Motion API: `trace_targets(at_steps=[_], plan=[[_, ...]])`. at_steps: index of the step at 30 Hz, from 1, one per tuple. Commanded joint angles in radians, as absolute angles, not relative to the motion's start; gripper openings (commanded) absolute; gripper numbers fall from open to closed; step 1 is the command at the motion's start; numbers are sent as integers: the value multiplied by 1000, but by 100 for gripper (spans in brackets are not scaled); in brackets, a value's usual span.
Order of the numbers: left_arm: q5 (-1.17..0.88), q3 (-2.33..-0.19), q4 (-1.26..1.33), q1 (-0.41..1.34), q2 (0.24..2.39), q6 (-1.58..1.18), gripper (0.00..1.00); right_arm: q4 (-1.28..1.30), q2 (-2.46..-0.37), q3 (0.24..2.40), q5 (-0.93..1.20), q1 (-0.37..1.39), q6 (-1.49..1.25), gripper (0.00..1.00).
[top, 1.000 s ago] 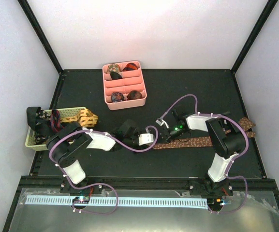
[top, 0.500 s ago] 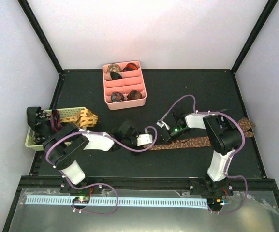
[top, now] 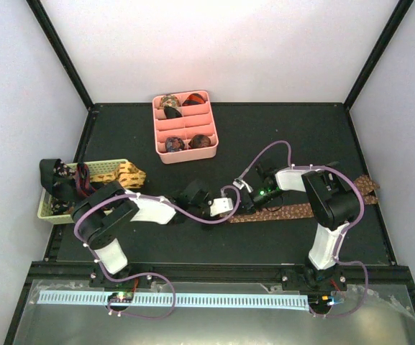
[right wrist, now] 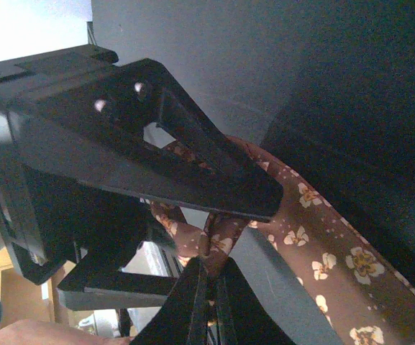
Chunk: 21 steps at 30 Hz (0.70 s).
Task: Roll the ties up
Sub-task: Roll the tie at the center of the board.
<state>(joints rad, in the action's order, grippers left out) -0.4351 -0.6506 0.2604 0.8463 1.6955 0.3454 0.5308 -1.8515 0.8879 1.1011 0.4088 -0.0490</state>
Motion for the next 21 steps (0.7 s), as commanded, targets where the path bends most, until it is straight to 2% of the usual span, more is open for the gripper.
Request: trace_targets(at_steps=[1,5,13,18,21], plan=[[-345,-702,184,851,1708,323,44,521,-1861,891,1098,402,-42,2],[-320,-692,116,850,1678,341,36,530,-1862,894,1091,392,-34,2],[-308,-660,76,842,1638,368,35,565,-1888,903,1056,377,4,2],[-349,-653,118,824,1632,362,44,609,-1931,915,1001,379,59,2],[-432,-607,215,800,1585,339,58,604,-1936,912,954,379,60,2]])
